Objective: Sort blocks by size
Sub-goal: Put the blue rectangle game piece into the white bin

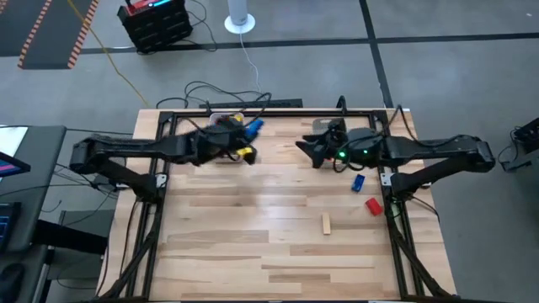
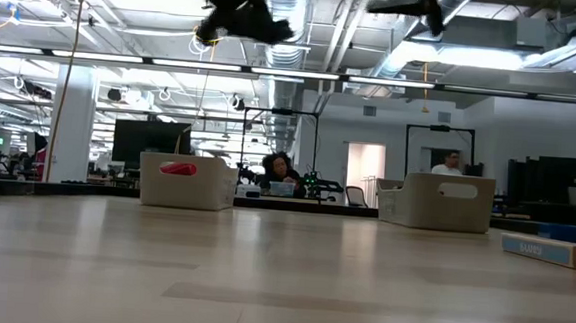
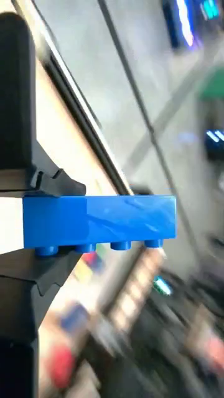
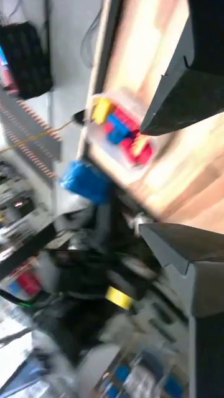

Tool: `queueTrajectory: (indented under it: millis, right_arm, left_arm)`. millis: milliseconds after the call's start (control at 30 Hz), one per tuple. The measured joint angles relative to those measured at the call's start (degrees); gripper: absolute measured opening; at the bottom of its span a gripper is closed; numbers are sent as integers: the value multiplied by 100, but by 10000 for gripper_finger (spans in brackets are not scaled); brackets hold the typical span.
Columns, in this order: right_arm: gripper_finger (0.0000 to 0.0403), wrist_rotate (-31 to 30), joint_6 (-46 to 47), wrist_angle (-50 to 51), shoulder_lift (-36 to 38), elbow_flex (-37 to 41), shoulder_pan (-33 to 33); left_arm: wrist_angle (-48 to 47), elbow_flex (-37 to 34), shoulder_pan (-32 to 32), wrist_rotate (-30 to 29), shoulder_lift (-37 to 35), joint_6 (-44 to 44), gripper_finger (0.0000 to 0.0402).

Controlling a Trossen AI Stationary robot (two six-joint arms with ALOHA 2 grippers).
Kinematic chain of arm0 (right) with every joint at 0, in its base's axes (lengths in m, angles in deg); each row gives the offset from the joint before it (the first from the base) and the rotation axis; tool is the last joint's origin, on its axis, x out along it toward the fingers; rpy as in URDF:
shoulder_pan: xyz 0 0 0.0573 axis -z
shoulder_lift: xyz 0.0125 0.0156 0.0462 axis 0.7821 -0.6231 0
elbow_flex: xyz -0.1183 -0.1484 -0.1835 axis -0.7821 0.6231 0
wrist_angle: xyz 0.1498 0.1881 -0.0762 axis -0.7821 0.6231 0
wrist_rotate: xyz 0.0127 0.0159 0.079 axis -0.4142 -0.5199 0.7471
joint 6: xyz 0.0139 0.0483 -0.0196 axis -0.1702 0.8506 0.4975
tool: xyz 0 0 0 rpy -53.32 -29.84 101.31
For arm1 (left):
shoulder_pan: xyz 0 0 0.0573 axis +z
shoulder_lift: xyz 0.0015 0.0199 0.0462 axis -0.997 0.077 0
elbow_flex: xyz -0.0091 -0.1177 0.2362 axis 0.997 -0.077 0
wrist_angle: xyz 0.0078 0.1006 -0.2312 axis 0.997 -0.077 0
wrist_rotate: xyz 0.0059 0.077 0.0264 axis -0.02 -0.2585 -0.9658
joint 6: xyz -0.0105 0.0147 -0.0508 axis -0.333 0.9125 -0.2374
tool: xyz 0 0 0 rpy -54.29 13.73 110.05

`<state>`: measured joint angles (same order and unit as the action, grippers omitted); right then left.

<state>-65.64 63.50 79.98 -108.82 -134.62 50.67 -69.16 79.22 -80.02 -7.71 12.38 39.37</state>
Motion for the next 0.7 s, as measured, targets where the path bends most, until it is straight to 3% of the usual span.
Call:
queueTrajectory:
  millis: [167,333,567,700]
  right_arm:
    - [269,-149,360,1076,407,0,-234]
    - [270,-435,592,1432,410,0,-585]
    - [270,-496,824,1540,235,0,-985]
    - [270,-577,1009,1617,149,-4,-1196]
  left_arm:
    - [-2191,0,631,-109,-506,59,80]
    - [-3435,-3,1309,-116,-544,353,80]
    - [-3547,-480,1836,-1,-540,474,80]
    - [-3224,-931,2008,269,-540,275,107]
